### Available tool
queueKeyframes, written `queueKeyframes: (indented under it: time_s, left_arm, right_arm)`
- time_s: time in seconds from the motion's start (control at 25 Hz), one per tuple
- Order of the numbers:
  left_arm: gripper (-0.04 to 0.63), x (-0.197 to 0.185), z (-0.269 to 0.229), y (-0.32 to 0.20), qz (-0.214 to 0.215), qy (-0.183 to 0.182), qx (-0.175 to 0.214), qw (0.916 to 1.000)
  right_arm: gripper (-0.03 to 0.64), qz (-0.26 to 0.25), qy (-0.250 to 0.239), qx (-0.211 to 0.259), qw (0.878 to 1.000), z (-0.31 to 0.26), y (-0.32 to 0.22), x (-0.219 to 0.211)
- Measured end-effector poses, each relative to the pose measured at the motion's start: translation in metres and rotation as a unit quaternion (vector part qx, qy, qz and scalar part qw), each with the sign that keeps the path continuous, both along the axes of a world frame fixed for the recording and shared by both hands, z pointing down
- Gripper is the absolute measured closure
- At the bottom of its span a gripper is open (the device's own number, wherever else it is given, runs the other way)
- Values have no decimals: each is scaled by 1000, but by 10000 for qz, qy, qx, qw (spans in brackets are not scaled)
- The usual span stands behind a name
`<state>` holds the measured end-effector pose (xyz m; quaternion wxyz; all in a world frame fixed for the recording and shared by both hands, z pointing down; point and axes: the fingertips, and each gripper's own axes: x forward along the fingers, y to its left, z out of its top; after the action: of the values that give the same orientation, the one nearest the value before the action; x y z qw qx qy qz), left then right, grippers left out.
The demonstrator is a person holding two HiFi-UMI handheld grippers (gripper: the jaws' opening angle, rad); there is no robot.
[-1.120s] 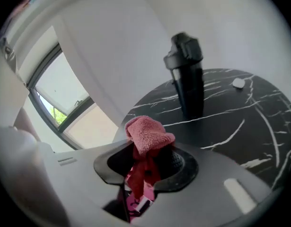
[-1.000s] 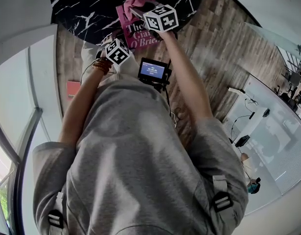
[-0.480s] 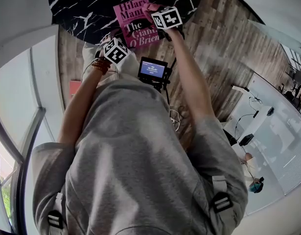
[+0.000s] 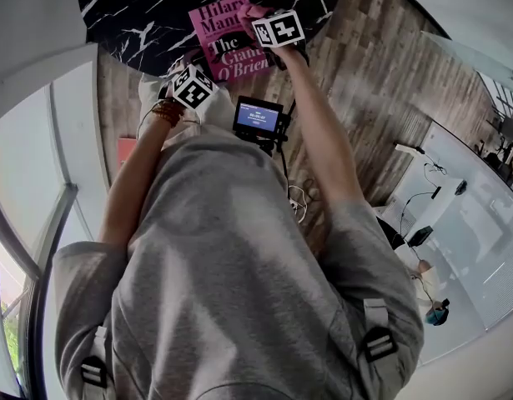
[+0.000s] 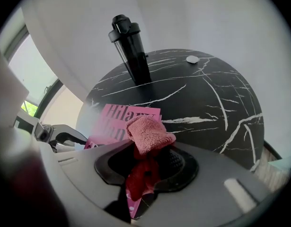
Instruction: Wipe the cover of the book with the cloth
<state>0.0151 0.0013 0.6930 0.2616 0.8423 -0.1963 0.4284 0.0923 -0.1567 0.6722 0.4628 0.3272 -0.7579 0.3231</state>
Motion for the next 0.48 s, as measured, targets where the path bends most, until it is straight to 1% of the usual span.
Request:
queueKeyframes:
  time_s: [0.24, 0.48]
  left_arm:
    - [126, -1, 1, 1, 23, 19, -5, 10000]
    - [126, 0, 1, 0, 21, 44, 28, 10000]
  right_arm:
    - [491, -57, 127, 43, 9999, 1, 2, -1]
    - [492, -281, 408, 400, 9980, -2, 3, -5]
